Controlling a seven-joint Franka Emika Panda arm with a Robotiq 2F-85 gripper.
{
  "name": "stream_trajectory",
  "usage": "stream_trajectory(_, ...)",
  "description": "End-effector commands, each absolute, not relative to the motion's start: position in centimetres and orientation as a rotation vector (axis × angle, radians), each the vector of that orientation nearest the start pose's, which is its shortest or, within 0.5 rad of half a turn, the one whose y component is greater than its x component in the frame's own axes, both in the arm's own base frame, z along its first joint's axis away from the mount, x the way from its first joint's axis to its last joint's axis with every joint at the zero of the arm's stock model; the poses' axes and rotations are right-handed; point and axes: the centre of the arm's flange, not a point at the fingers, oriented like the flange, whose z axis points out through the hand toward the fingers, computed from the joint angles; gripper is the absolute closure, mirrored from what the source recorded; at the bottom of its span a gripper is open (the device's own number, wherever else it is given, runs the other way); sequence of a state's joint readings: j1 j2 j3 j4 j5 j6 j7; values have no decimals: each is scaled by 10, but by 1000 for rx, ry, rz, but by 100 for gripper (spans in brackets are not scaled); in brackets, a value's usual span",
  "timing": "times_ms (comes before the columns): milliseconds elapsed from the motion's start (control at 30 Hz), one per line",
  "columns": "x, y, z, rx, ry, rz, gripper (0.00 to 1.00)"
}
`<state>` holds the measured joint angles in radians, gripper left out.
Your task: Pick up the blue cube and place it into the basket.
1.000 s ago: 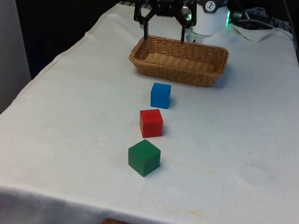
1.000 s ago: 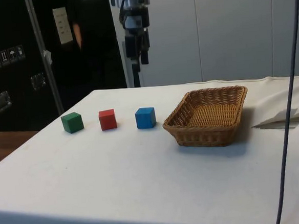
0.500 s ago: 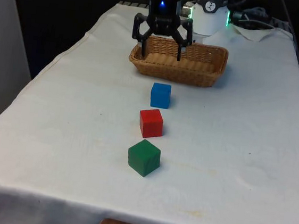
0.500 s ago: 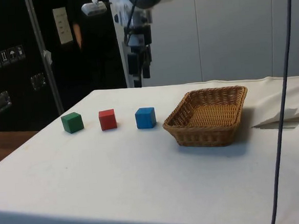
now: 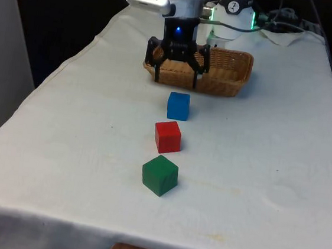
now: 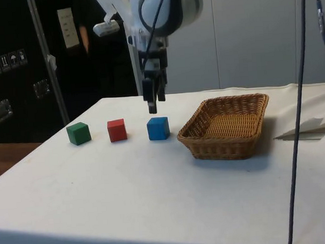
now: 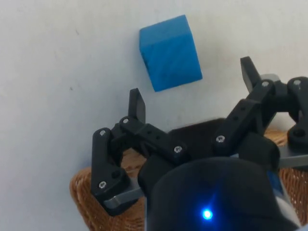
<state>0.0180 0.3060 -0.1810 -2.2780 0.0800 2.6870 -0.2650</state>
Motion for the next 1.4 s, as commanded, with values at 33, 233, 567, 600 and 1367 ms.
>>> stream_trajectory(33,540,-90,224,-3167,-64,-185,0)
stream_trajectory(233,540,-90,210,-3174,-64,-198,0)
stream_trajectory(567,542,-90,187,-3190,-66,-221,0)
stream_trajectory(600,542,-91,187,-3191,-65,-219,0)
stream_trajectory(1367,542,-92,186,-3198,-67,-212,100)
